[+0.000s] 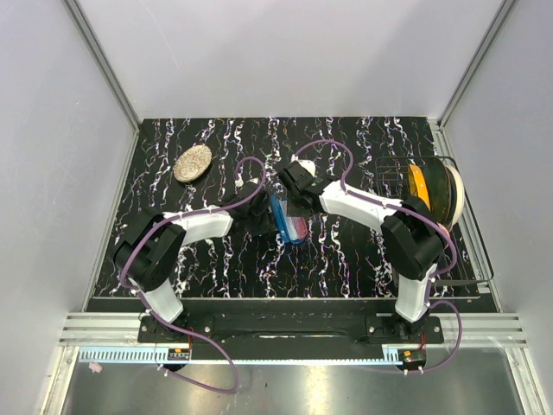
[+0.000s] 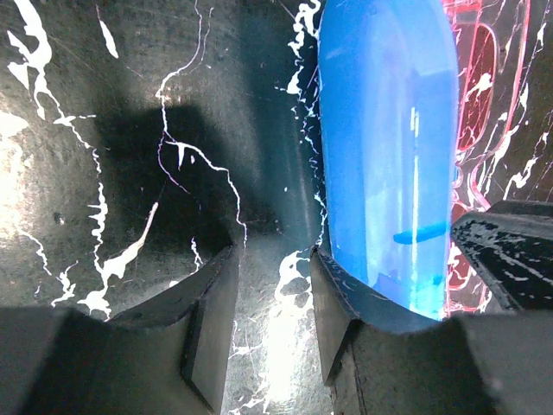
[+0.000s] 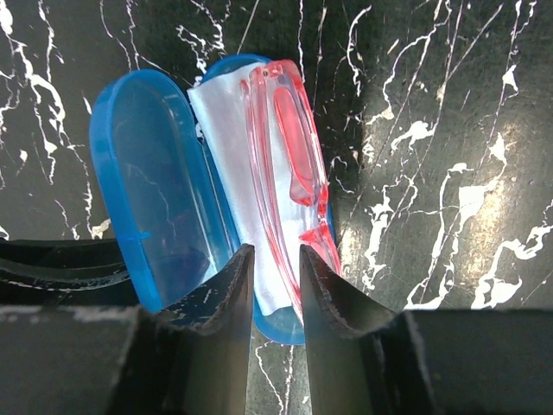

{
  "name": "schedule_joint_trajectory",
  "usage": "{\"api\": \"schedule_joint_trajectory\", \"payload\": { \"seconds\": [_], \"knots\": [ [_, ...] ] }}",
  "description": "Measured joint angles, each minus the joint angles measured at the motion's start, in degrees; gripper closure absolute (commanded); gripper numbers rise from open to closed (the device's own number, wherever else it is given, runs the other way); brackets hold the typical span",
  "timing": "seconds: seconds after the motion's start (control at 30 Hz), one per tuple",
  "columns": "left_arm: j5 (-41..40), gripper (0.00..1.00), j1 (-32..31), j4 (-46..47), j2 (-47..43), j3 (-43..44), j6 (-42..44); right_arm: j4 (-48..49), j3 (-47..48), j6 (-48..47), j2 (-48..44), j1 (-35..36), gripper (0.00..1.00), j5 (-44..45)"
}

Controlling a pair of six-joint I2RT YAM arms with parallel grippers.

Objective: Organize the sunglasses
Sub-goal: Place the sunglasses in the sunglasses case.

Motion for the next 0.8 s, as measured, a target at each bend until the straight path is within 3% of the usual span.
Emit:
{"api": "schedule_joint_trajectory", "payload": {
  "seconds": [0.27,0.53,0.8],
  "knots": [
    [0.2,0.58,-0.04,0.15,0.26,0.2,0.15,0.26,-2.38,-0.13,-0.66,0.02,0.68,0.92],
    [0.22,0.58,-0.04,0.28,0.31,0.2,0.15,1.7,-3.48,-0.68,-6.34,-0.02,0.84,3.56],
    [0.28,0.58,-0.04,0.35,0.35,0.2,0.15,2.08,-3.61,-0.66,-5.09,-1.88,0.89,4.63]
  ]
}}
